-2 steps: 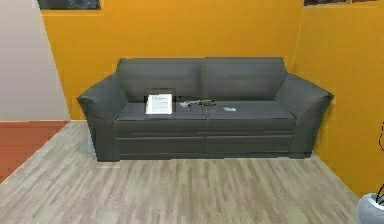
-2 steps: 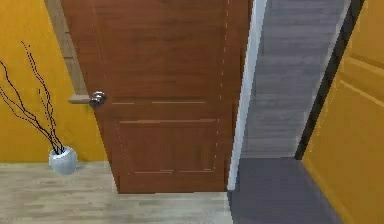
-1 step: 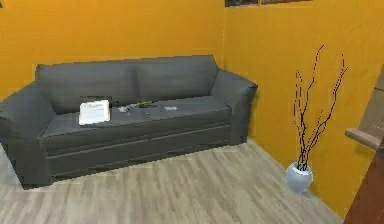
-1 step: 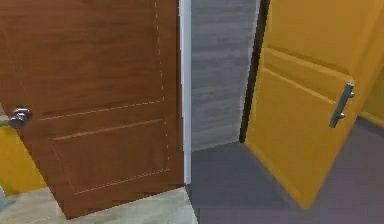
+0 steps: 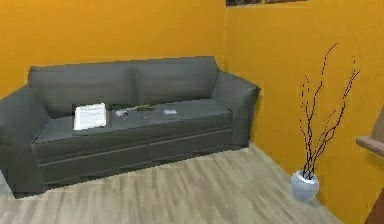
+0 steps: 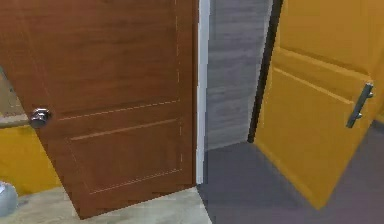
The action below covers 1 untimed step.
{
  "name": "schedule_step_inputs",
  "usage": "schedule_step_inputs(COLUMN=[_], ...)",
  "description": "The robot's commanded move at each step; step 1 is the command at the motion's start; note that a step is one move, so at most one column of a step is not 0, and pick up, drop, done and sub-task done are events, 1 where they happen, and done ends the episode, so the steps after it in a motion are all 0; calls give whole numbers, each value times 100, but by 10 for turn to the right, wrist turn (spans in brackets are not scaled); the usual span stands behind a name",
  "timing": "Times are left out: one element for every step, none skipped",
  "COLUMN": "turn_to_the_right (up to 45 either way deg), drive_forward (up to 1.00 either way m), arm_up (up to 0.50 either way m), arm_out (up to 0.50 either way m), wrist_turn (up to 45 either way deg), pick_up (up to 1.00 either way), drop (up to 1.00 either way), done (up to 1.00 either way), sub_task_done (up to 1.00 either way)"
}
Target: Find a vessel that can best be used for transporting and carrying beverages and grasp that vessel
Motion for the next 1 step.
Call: schedule_step_inputs(turn_to_the_right=[0], drive_forward=[60], arm_up=[0], arm_out=[0], wrist_turn=[0], pick_up=[0], drop=[0], done=[0], sub_task_done=[0])
